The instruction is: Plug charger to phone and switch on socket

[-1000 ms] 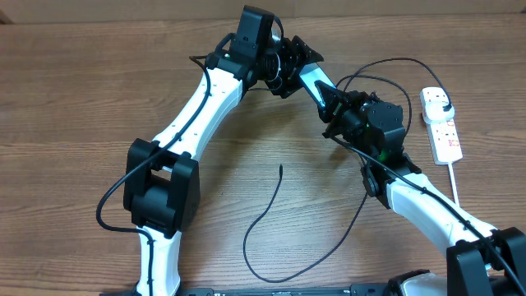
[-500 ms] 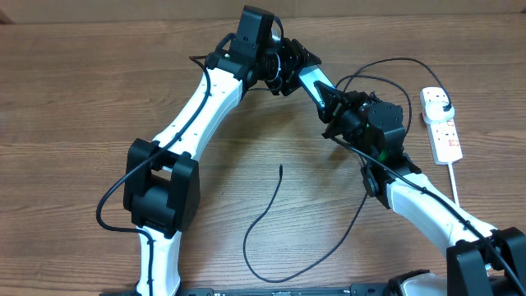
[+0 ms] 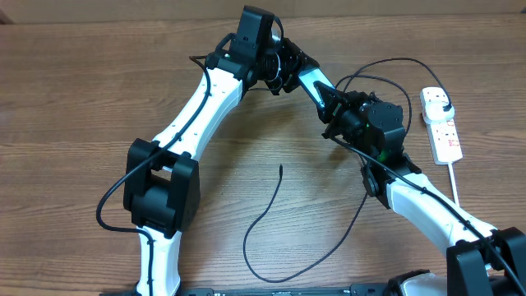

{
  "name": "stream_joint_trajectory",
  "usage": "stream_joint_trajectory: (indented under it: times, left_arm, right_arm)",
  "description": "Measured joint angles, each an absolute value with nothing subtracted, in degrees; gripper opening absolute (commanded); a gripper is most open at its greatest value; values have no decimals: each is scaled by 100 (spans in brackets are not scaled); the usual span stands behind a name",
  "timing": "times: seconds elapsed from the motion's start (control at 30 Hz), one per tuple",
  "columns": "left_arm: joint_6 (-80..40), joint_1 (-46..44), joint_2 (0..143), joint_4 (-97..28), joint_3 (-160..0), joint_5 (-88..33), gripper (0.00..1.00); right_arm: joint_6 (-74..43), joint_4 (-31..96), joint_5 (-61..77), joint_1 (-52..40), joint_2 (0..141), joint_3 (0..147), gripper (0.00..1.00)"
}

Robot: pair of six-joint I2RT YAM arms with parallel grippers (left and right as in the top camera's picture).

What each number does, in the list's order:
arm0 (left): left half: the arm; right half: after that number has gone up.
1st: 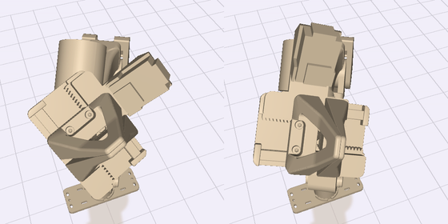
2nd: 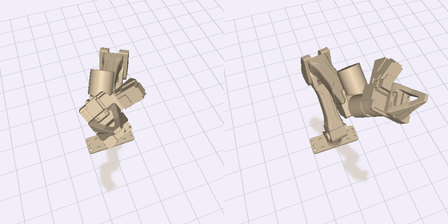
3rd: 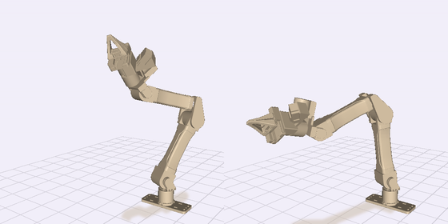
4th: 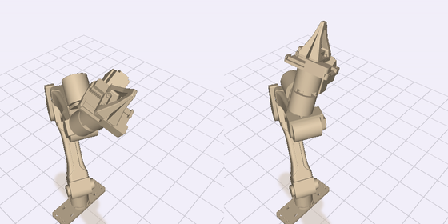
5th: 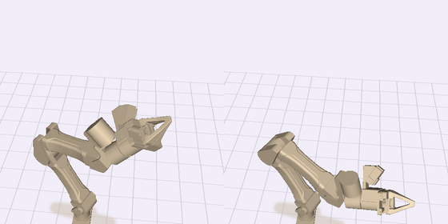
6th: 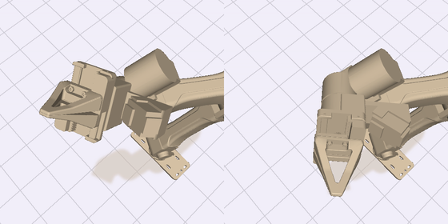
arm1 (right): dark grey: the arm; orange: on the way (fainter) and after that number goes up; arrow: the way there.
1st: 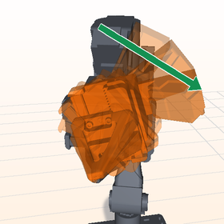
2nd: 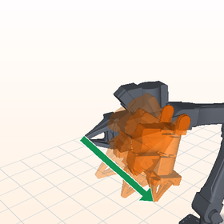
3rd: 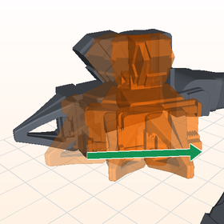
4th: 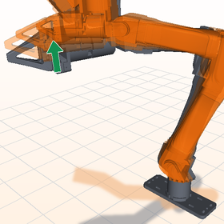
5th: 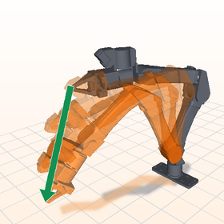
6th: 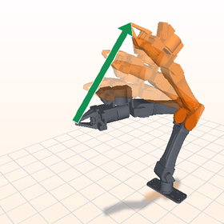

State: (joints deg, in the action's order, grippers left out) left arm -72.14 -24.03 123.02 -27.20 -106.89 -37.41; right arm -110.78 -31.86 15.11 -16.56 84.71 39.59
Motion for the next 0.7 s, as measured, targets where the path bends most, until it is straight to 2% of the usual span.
stream_joint_trajectory:
  times: [0.7]
  left_arm:
    - [-7240,-2403,12302,-2698,-10698,-3745,14]
  right_arm:
    - [-11104,-3151,1551,-1660,8473,3959,4]
